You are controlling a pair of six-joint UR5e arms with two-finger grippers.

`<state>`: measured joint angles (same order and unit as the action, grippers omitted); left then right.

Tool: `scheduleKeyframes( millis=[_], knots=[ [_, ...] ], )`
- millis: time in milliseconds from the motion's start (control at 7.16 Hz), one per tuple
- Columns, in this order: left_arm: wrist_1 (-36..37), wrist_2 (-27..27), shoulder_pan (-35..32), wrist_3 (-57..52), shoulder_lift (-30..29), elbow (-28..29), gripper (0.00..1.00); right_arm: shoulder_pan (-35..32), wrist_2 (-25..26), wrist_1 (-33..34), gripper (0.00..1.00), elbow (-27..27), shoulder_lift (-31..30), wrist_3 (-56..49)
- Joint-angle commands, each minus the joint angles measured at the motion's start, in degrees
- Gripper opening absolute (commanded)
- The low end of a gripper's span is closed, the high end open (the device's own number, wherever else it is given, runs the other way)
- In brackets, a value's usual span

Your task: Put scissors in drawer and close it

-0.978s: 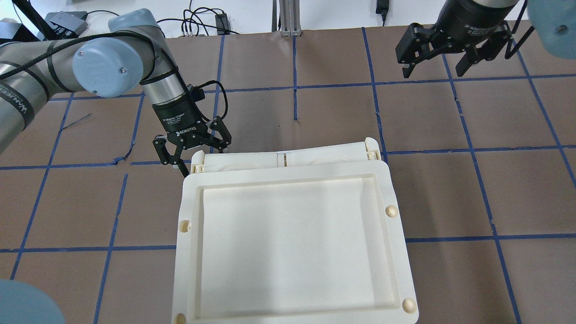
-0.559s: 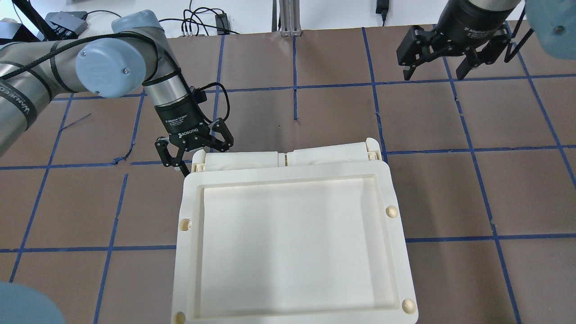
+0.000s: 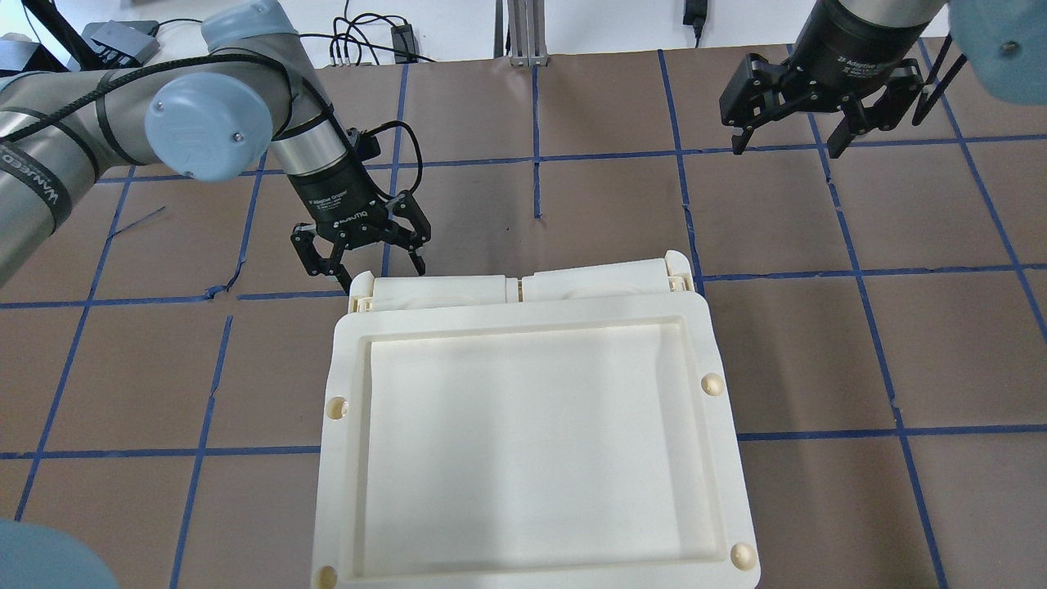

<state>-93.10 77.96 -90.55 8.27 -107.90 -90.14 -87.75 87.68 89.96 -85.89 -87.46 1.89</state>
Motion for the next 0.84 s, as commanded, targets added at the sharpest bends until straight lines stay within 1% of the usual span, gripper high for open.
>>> scheduleKeyframes(
  millis=[0, 140, 279, 419, 559, 698],
  knots=[
    [8.3, 2.1, 0.3, -0.1, 0.9, 1.8, 1.00, 0.0, 0.0, 0.0, 1.00, 0.0, 0.0, -0.4],
    [8.7, 3.8, 0.4, -0.7, 3.1, 2.9, 1.00, 0.5, 0.6, -0.4, 1.00, 0.1, -0.1, -0.6],
    [9.0, 4.0, 1.1, -3.8, 5.5, 3.6, 1.00, 0.6, 1.3, -0.2, 1.00, 0.1, -0.1, -0.5],
    [11.2, 5.9, 3.1, -4.7, 7.8, 3.7, 1.00, 0.6, 1.2, -0.1, 1.00, 0.1, -0.3, -0.5],
    [11.6, 6.5, 5.0, -5.9, 9.8, 3.6, 1.00, 0.4, 0.4, 0.5, 1.00, -0.1, -0.3, -0.5],
    [11.0, 6.7, 5.1, -6.7, 11.6, 3.5, 1.00, 0.4, 0.5, 0.5, 1.00, 0.3, -0.4, -0.4]
  ],
)
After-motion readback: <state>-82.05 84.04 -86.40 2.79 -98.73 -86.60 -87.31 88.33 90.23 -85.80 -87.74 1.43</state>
